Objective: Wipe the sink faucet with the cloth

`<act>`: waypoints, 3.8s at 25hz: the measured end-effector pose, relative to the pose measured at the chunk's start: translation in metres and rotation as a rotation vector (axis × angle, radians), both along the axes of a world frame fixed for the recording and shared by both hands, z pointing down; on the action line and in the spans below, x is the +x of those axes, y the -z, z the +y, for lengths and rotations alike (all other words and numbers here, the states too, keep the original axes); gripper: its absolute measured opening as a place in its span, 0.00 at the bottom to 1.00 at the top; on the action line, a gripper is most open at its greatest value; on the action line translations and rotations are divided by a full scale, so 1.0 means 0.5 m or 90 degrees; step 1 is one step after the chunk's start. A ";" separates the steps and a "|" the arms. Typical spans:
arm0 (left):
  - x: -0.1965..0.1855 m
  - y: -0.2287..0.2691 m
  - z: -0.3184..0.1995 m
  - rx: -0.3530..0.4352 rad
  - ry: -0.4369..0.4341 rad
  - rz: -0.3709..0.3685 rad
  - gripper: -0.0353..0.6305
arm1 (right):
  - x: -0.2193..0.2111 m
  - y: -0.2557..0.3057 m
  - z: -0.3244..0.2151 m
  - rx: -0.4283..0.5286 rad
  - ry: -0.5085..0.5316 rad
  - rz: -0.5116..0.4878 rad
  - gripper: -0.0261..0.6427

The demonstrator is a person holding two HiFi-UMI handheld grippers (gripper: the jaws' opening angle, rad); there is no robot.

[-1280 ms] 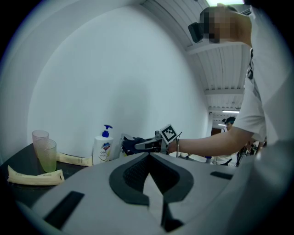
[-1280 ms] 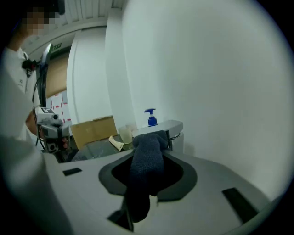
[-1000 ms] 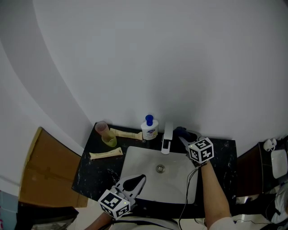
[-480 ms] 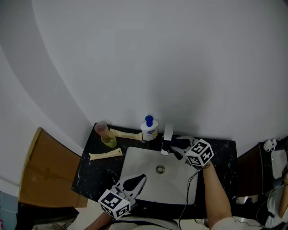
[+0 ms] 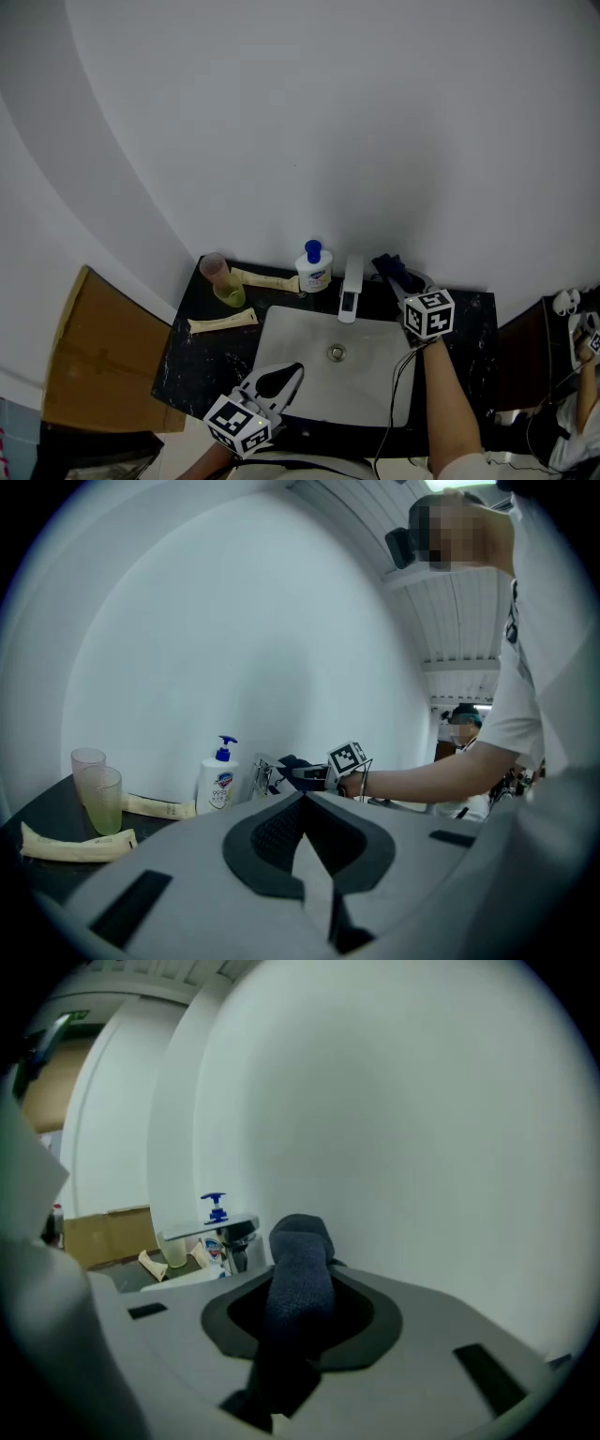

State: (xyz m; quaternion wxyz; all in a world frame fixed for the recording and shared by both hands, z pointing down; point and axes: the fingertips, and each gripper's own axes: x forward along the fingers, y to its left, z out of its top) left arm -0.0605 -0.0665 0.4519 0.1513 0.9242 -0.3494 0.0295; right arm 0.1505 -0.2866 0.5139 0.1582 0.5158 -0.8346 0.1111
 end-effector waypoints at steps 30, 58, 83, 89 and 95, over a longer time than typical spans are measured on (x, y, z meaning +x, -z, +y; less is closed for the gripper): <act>0.009 -0.007 -0.017 -0.013 0.004 -0.030 0.06 | -0.080 0.118 0.013 0.126 0.096 0.059 0.21; 0.003 -0.005 -0.023 -0.023 0.023 -0.036 0.06 | -0.072 -0.072 -0.007 -0.002 0.088 0.281 0.21; -0.007 -0.018 -0.007 -0.027 0.024 -0.036 0.06 | -0.105 -0.162 0.021 -0.057 0.141 0.347 0.21; -0.012 -0.018 -0.006 -0.031 0.030 -0.040 0.06 | -0.151 -0.156 0.030 -0.062 0.163 0.236 0.21; -0.005 -0.023 0.000 -0.029 0.018 -0.034 0.06 | -0.141 0.083 0.009 0.099 0.137 0.115 0.21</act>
